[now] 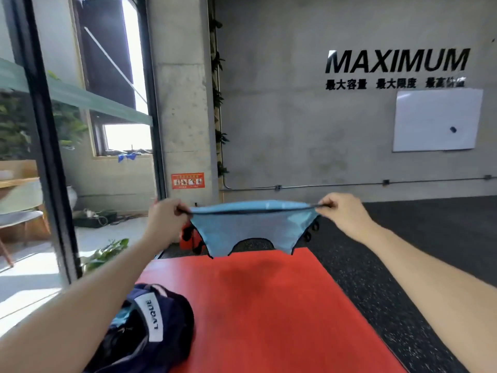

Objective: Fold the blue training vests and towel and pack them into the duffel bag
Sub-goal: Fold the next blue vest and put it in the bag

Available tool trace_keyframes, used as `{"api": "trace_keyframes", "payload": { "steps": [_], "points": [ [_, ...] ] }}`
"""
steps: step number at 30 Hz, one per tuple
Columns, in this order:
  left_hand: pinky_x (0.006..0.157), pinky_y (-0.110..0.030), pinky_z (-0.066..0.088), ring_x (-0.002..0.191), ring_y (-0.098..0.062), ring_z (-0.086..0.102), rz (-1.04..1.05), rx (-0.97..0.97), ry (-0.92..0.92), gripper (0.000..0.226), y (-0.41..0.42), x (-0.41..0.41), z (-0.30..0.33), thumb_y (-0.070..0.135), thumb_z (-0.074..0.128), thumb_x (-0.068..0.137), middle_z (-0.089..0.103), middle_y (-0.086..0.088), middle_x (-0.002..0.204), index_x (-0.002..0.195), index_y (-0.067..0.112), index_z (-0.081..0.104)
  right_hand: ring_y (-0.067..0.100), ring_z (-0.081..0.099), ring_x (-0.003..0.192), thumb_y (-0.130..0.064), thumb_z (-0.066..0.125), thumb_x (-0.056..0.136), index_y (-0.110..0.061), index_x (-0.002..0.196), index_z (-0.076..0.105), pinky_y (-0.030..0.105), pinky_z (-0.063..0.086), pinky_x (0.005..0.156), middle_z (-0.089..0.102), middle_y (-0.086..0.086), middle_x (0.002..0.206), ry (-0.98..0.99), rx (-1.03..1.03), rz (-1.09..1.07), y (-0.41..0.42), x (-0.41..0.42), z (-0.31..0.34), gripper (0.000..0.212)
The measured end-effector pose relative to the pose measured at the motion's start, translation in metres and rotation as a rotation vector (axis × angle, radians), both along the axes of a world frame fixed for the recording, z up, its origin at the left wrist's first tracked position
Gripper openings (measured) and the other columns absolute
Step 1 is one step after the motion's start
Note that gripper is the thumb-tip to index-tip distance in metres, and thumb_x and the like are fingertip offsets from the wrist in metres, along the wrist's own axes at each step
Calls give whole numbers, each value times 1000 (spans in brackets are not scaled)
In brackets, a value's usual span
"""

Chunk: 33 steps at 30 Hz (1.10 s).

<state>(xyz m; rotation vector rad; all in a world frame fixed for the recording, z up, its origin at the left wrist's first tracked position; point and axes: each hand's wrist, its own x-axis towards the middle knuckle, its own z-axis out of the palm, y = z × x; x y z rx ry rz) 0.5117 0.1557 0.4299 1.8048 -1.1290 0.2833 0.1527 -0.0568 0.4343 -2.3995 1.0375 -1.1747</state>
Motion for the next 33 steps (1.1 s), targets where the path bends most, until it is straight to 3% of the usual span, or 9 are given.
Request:
{"api": "trace_keyframes", "payload": {
  "steps": [4, 6, 8, 13, 17, 21, 26, 30, 33],
  "points": [
    [58, -8, 41, 57, 9, 60, -44, 177, 51, 26, 52, -30, -111, -7, 76, 74, 67, 10, 60, 69, 18, 71, -10, 61, 64, -19, 83, 80, -32, 70, 71, 16, 42, 62, 71, -17, 68, 139, 207, 36, 44, -31, -101, 20],
    [61, -10, 39, 60, 3, 62, -38, 241, 38, 36, 71, -36, -155, -3, 78, 72, 67, 12, 59, 64, 30, 67, -9, 64, 70, -18, 83, 79, -34, 69, 72, 18, 45, 66, 71, -22, 70, 211, 257, 30, 64, -45, -138, 22],
    [70, -23, 45, 72, -8, 66, -23, 296, 11, 31, 90, -44, -181, 5, 78, 74, 71, 10, 68, 67, 33, 67, -5, 66, 74, -18, 82, 79, -36, 70, 72, 22, 50, 71, 73, -19, 73, 236, 279, 9, 80, -60, -162, 21],
    [73, -28, 49, 74, -13, 66, -58, 300, -2, 8, 125, -72, -194, 17, 76, 80, 71, 8, 71, 77, 23, 73, 1, 66, 84, -19, 78, 84, -33, 79, 73, 18, 44, 72, 73, -14, 82, 228, 275, -22, 111, -90, -177, 16],
    [62, -19, 40, 64, -13, 57, -98, 244, 63, 12, 134, -83, -177, 23, 75, 84, 59, 7, 60, 75, 22, 68, 10, 64, 89, -24, 73, 90, -26, 91, 76, 27, 39, 78, 73, -9, 90, 193, 268, -77, 117, -99, -166, 4],
    [64, -19, 40, 69, -7, 56, -114, 186, 131, 14, 126, -90, -170, 26, 75, 86, 60, 12, 66, 76, 32, 67, 9, 62, 86, -23, 72, 91, -26, 86, 74, 20, 41, 69, 71, -8, 87, 161, 302, -84, 107, -96, -166, 6],
    [63, -26, 40, 67, -6, 57, -115, 267, 180, 17, 89, -75, -214, 22, 69, 91, 61, 14, 65, 80, 34, 68, 10, 62, 75, -21, 72, 90, -26, 81, 73, 16, 40, 59, 69, -6, 77, 217, 370, -133, 79, -79, -208, 10],
    [64, -17, 42, 81, -3, 64, -81, 327, 207, 22, 53, -60, -253, 16, 60, 94, 71, 16, 83, 92, 36, 69, 19, 66, 78, -20, 73, 90, -24, 77, 70, 27, 47, 66, 71, 1, 77, 200, 437, -167, 49, -62, -252, 14],
    [67, -22, 50, 79, -1, 64, -43, 353, 230, 20, 30, -50, -279, 17, 60, 93, 72, 17, 87, 99, 32, 71, 12, 63, 79, -20, 73, 90, -27, 77, 69, 23, 46, 64, 69, -6, 80, 208, 478, -179, 31, -51, -282, 15]
  ]
}}
